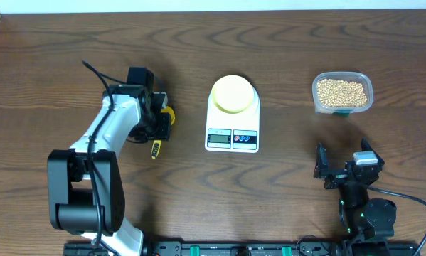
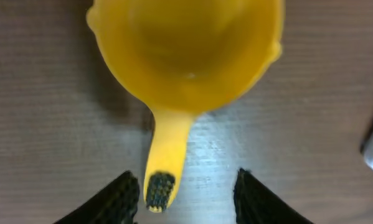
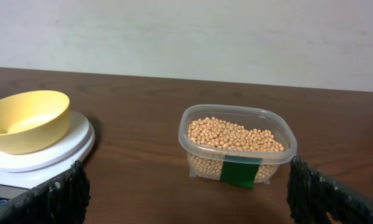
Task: Scoop item into bowl and weigh 50g on scale
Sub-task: 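Close the left gripper on the yellow scoop handle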
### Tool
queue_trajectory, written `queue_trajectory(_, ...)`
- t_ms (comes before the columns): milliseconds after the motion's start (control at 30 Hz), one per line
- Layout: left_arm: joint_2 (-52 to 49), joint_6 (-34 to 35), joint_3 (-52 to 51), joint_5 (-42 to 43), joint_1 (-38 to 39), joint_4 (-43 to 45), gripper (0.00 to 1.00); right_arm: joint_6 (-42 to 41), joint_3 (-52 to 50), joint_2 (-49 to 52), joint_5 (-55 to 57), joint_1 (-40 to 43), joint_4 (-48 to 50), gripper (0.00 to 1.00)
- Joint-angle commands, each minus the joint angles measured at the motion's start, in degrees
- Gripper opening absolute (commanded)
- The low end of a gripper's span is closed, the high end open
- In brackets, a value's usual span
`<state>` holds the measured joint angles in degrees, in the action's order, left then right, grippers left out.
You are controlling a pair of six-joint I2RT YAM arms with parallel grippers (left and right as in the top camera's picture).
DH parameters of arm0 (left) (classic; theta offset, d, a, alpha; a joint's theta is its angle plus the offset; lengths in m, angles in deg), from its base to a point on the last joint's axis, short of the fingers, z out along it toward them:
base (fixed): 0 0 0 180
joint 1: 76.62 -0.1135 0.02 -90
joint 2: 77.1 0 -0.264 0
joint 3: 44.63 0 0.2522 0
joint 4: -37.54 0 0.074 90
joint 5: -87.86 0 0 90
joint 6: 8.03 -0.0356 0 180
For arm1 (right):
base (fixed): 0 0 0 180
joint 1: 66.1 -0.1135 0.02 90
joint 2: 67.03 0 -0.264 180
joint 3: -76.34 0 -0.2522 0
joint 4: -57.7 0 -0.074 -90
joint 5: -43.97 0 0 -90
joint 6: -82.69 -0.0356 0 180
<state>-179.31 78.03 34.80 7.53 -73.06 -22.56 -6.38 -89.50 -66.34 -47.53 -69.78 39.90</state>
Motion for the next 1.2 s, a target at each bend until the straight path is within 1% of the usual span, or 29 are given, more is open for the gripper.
queue_trajectory(0,-0.79,0.17,-3.19,-1.60,0.07,1.66,0.55,0.85,-0.11,-0.35,0.04,0.11,-0.20,0.99)
queue_trajectory(167,-0.79,0.20,-7.19,-1.60,0.07,6.54,0.57,0.87,-0.11,-0.35,0.04,0.11,-0.20,0.99)
queue_trajectory(200,-0.79,0.20,-7.65,-1.57,0.07,7.13,0.64,0.87,-0.11,-0.35,0.04,0.11,-0.20,0.99)
queue_trajectory(233,-0.79,0.20,-8.11,-1.57,0.07,7.74,0.67,0.87,-0.11,-0.35,0.04,0.11,-0.20,0.99)
queue_trajectory(267,-0.79,0.17,-8.55,-1.57,0.07,8.28,0.72,0.87,-0.11,-0.35,0.04,0.11,-0.20,0.99)
queue_trajectory(300,-0.79,0.20,-9.01,-1.55,0.07,8.79,0.79,0.87,-0.11,-0.35,0.04,0.11,-0.20,0.99)
queue_trajectory(367,-0.79,0.20,-9.60,-1.18,0.07,9.40,0.96,0.85,-0.11,-0.35,0.04,0.11,-0.20,0.99)
queue_trajectory(400,-0.79,0.20,-9.81,-1.14,0.07,9.66,0.99,0.87,-0.11,-0.35,0.04,0.11,-0.20,0.99)
queue_trajectory(500,-0.79,0.26,-9.97,-1.01,0.07,10.80,0.98,0.87,-0.11,-0.35,0.04,0.11,-0.20,0.99)
queue_trajectory(633,-0.79,0.20,-9.97,5.64,0.07,13.29,0.98,0.87,-0.11,-0.35,0.04,0.11,-0.20,0.99)
queue_trajectory(667,-0.79,0.20,-9.97,7.13,0.07,13.94,0.99,0.85,-0.11,-0.35,0.04,0.11,-0.20,0.99)
queue_trajectory(700,-0.79,0.22,-9.97,7.93,0.07,14.47,0.91,0.87,-0.11,-0.35,0.04,0.11,-0.22,0.99)
queue_trajectory(733,-0.79,0.20,-9.97,7.76,0.07,14.78,0.77,0.87,-0.11,-0.35,0.04,0.11,-0.20,0.99)
queue_trajectory(767,-0.79,0.17,-9.97,7.41,0.07,14.86,0.73,0.87,-0.11,-0.35,0.04,0.11,-0.20,0.99)
queue_trajectory(867,-0.79,0.17,-9.97,7.41,0.07,15.50,0.72,0.85,-0.11,-0.35,0.04,0.11,-0.20,0.99)
queue_trajectory(1033,-0.79,0.20,-9.97,7.41,0.07,18.38,0.64,0.87,-0.11,-0.35,0.04,0.11,-0.20,0.99)
queue_trajectory(1167,-0.79,0.22,-9.97,6.64,0.07,20.44,0.60,0.87,-0.11,-0.35,0.04,0.11,-0.20,0.99)
